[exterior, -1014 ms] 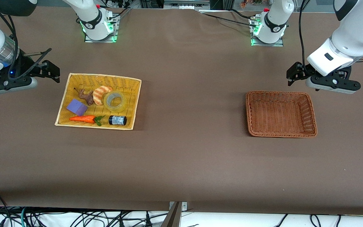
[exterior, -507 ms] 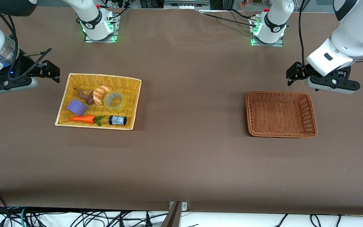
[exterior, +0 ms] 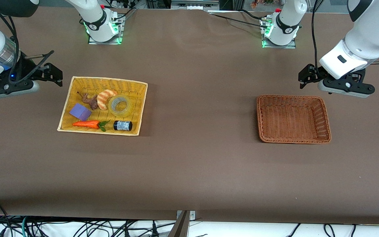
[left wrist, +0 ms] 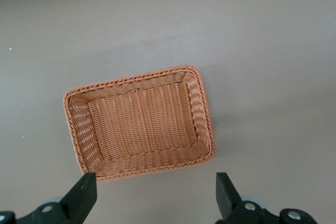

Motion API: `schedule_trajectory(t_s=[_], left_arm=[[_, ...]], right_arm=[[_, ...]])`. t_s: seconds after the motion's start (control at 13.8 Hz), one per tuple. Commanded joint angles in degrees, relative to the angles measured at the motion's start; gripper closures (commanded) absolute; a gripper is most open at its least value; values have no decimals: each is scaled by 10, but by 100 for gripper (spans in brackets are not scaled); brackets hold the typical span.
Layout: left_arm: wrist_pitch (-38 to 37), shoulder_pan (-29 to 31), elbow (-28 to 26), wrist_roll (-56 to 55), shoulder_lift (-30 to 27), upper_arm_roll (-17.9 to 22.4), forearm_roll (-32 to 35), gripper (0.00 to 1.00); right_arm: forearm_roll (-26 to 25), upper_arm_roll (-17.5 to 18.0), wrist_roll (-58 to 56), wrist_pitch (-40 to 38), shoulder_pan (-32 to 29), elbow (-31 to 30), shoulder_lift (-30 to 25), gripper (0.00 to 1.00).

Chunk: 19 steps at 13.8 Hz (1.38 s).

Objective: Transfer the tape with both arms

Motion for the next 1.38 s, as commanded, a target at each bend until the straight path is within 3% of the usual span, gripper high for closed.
schedule_trajectory(t_s=[0.0, 0.94, 1.3], left_arm=[[-11, 1, -5, 11, -16, -6, -1, 0], [-19, 1, -4, 11, -15, -5, -1, 0], [-19, 2, -4, 11, -14, -5, -1, 0]], right_arm=[[-1, 5, -6, -14, -7, 19, 7, 0], [10, 3, -9, -17, -5, 21, 11, 0], [14, 6, -12, -52, -1, 15, 11, 0]])
